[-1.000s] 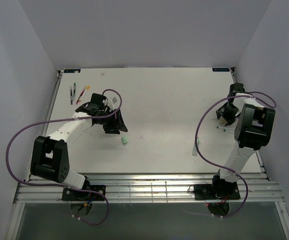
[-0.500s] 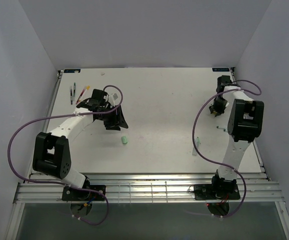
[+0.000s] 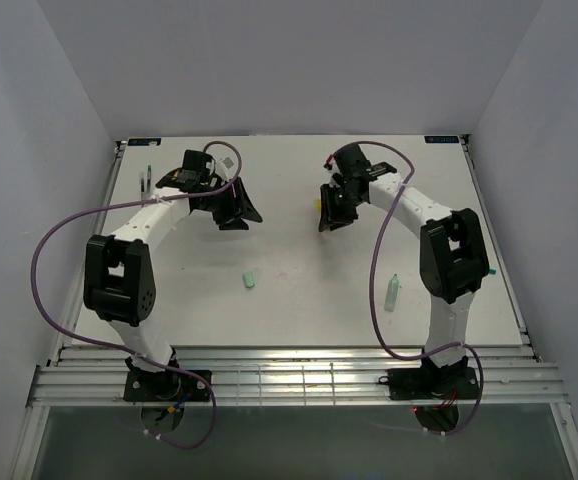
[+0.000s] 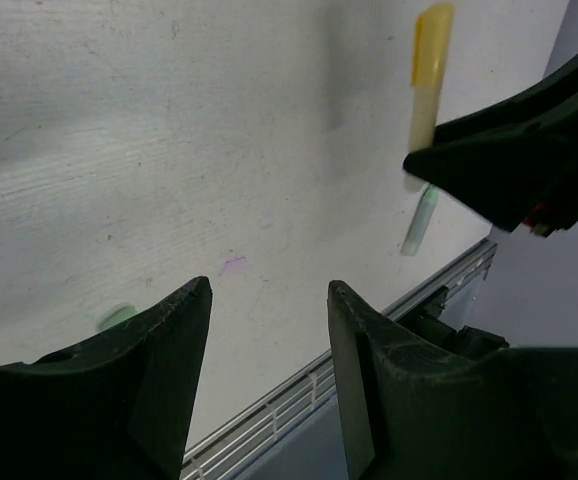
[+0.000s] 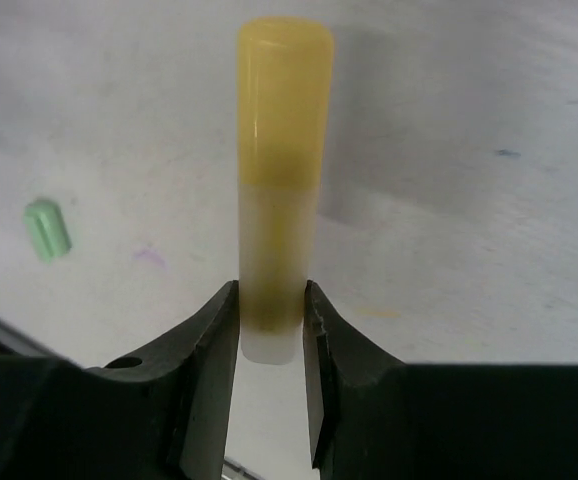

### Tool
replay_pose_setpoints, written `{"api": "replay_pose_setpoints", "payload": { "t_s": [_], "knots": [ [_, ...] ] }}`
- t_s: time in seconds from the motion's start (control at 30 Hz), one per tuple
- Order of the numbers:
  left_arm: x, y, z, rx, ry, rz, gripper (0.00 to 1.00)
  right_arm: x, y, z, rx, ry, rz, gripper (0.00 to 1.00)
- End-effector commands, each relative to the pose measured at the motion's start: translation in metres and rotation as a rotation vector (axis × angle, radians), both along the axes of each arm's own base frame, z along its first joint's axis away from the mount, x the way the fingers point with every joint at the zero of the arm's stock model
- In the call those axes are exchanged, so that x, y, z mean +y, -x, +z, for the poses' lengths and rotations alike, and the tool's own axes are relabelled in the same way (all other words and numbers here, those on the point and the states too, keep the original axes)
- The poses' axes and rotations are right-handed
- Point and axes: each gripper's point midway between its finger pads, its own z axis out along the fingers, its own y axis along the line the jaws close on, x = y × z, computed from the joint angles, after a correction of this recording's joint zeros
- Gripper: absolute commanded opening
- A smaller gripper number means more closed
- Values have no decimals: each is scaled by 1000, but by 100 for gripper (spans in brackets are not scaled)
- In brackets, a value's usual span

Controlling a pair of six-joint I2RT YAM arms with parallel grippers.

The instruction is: Open the pen caps

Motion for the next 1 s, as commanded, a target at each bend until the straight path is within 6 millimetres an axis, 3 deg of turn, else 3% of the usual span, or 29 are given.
{"api": "replay_pose_setpoints", "payload": {
  "t_s": [0.0, 0.17, 0.3, 0.47, 0.97],
  "knots": [
    [-17, -6, 20, -3, 132, -18, 61, 44, 45, 22, 52, -214, 219, 8],
    [-28, 0, 17, 51, 219, -22, 66, 88, 82, 36, 81, -304, 348, 8],
    [-32, 2, 14, 84, 256, -17, 69, 107, 91, 36, 97, -317, 387, 8],
    [-33, 5, 9, 124, 274, 6, 69, 129, 89, 49, 91, -354, 410, 8],
    [-32, 7, 3, 141, 272, 28, 57, 148, 101, 57, 86, -369, 437, 8]
  ]
}}
